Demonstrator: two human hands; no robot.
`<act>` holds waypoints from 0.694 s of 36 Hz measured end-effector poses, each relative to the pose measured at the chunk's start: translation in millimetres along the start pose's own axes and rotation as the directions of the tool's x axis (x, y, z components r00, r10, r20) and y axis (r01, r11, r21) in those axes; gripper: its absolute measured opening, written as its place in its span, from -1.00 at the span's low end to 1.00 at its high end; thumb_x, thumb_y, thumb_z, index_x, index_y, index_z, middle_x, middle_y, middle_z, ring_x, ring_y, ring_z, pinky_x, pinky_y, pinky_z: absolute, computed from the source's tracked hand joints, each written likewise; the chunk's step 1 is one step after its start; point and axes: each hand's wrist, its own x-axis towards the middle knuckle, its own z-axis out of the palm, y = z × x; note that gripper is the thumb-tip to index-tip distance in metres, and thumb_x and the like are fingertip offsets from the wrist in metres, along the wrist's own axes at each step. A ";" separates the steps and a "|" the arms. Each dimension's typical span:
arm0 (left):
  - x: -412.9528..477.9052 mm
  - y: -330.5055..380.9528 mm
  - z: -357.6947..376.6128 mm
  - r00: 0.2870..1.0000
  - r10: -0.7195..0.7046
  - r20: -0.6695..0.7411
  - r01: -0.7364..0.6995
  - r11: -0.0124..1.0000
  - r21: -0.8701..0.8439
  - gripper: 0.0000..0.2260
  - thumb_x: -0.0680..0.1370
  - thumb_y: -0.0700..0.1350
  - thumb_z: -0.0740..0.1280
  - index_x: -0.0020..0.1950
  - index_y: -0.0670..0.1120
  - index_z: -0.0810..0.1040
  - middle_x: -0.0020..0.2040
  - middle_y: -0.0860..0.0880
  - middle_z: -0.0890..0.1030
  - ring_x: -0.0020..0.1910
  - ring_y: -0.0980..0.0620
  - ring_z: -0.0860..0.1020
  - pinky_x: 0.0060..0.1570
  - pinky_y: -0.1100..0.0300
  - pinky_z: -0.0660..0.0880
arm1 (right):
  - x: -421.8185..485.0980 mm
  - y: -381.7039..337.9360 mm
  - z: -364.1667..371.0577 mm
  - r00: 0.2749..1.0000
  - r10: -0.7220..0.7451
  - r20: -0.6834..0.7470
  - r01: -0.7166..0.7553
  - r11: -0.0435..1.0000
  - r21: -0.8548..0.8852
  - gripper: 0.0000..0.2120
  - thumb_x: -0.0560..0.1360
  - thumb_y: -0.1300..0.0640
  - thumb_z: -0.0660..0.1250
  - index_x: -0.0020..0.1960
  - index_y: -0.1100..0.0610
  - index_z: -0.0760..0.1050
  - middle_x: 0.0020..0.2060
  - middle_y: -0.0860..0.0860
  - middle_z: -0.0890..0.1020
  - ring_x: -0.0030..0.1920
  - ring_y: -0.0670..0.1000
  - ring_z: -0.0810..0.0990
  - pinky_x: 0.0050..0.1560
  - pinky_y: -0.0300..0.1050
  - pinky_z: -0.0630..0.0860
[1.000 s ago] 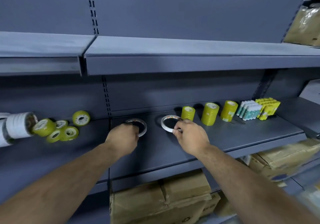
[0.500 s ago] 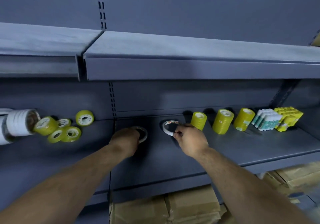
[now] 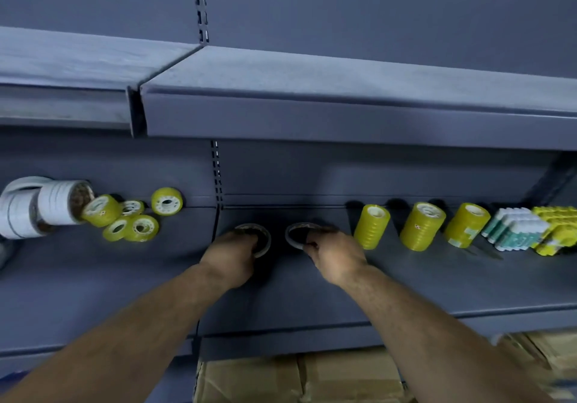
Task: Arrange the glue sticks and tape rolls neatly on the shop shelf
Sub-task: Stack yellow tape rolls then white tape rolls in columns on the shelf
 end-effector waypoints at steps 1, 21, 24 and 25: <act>-0.8 0.7 0.3 1.000 0.002 0.002 -0.002 1.000 -0.010 -0.77 0.57 -0.18 0.24 0.21 -0.07 0.53 0.24 -0.08 0.56 0.20 -0.10 0.52 0.05 0.19 0.46 | 1.1 -0.3 1.5 1.000 -0.002 0.026 0.002 1.000 -0.008 -0.69 0.63 -0.14 0.20 0.26 -0.05 0.56 0.26 0.01 0.59 0.22 0.11 0.56 0.04 -0.10 0.50; 5.3 -6.5 -1.7 1.000 -0.018 0.025 0.018 1.000 -0.018 -0.82 0.63 -0.01 0.25 0.08 -0.08 0.56 0.13 -0.08 0.59 0.08 -0.07 0.55 0.02 0.13 0.50 | 8.1 0.0 6.6 0.993 -0.033 0.117 0.052 0.985 -0.164 -0.71 0.65 -0.09 0.17 0.28 -0.02 0.51 0.14 0.02 0.64 0.10 0.12 0.62 -0.17 -0.15 0.40; 4.7 -7.3 0.1 0.999 -0.026 0.031 0.027 0.999 -0.025 -0.83 0.63 -0.03 0.24 0.09 -0.08 0.55 0.14 -0.09 0.58 0.09 -0.08 0.55 0.00 0.15 0.46 | 7.6 0.9 6.2 0.992 -0.033 0.125 0.054 0.985 -0.164 -0.72 0.66 -0.08 0.16 0.26 -0.01 0.51 0.11 0.03 0.65 0.07 0.12 0.63 -0.18 -0.14 0.42; 4.7 -7.4 0.4 0.999 -0.029 0.032 0.030 0.999 -0.032 -0.84 0.63 -0.04 0.24 0.09 -0.08 0.55 0.14 -0.09 0.58 0.09 -0.08 0.55 -0.02 0.16 0.45 | 7.4 0.9 6.6 0.992 -0.035 0.123 0.055 0.985 -0.161 -0.73 0.66 -0.08 0.16 0.25 -0.01 0.52 0.10 0.03 0.65 0.06 0.12 0.63 -0.18 -0.14 0.41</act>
